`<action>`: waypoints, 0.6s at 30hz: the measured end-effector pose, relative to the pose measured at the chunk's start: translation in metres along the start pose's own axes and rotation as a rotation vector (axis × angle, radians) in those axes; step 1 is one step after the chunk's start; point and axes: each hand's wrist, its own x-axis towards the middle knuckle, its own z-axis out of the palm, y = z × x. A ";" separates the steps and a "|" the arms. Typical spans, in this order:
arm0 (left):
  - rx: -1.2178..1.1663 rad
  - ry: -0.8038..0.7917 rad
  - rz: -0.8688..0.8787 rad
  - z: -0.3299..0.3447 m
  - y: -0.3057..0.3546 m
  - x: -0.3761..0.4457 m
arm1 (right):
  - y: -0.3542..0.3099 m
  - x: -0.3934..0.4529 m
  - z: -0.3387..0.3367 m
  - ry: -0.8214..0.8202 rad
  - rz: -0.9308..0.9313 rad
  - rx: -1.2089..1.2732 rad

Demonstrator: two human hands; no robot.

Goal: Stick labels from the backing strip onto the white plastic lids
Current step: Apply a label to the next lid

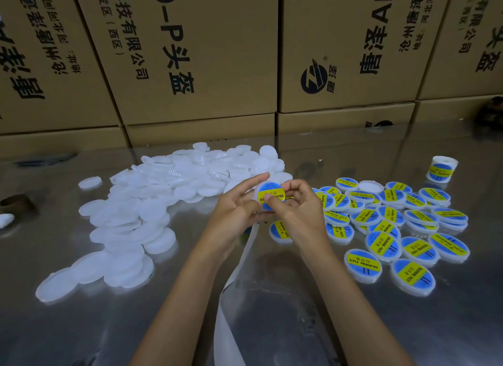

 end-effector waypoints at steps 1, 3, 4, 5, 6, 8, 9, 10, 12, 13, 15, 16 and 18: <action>0.002 0.002 0.002 0.000 0.000 0.000 | 0.001 0.000 0.000 0.003 -0.003 -0.007; 0.010 0.009 0.009 0.001 0.000 -0.001 | 0.003 0.001 0.000 0.009 -0.009 -0.016; 0.013 0.010 0.011 0.001 0.000 -0.001 | 0.005 0.001 -0.001 0.012 -0.013 -0.018; 0.013 0.009 0.013 0.001 0.000 -0.001 | 0.005 0.002 -0.001 0.015 -0.017 -0.022; 0.012 0.009 0.014 0.001 -0.001 -0.001 | 0.006 0.002 -0.001 0.018 -0.021 -0.029; 0.014 0.015 0.017 0.001 -0.002 -0.001 | 0.008 0.002 -0.001 0.027 -0.030 -0.059; 0.014 0.020 0.018 0.001 -0.002 0.000 | 0.009 0.002 -0.001 0.034 -0.034 -0.080; 0.011 0.025 0.019 0.002 -0.003 0.000 | 0.010 0.002 0.000 0.044 -0.041 -0.106; -0.004 0.033 0.017 0.002 -0.003 0.000 | 0.012 0.002 0.000 0.057 -0.072 -0.155; -0.016 0.038 0.016 0.002 -0.004 0.001 | 0.013 0.002 0.000 0.060 -0.095 -0.188; -0.051 0.045 0.012 0.000 -0.003 0.001 | 0.014 0.002 -0.001 0.072 -0.152 -0.284; -0.081 0.045 0.006 0.000 -0.003 0.001 | 0.015 0.001 -0.002 0.079 -0.185 -0.323; -0.156 0.038 -0.014 0.000 -0.003 0.001 | 0.017 -0.001 -0.001 0.077 -0.239 -0.359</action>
